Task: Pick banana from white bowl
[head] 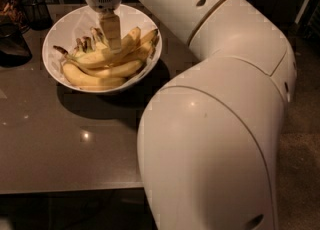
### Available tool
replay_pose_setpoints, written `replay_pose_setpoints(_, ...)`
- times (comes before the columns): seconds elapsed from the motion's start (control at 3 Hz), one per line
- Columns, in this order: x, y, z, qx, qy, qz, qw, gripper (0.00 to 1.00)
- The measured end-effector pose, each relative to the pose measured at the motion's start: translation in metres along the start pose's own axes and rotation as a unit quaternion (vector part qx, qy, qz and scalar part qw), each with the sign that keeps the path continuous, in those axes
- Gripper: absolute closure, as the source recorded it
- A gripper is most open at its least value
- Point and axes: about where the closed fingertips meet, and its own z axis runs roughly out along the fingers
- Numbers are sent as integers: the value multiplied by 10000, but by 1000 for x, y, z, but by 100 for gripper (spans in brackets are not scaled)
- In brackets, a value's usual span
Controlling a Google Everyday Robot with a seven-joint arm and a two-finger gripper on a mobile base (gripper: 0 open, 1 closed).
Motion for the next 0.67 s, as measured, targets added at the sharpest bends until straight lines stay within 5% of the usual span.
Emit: replay_pose_setpoints(0.67,10,9,1,-127,5,571,9983,39)
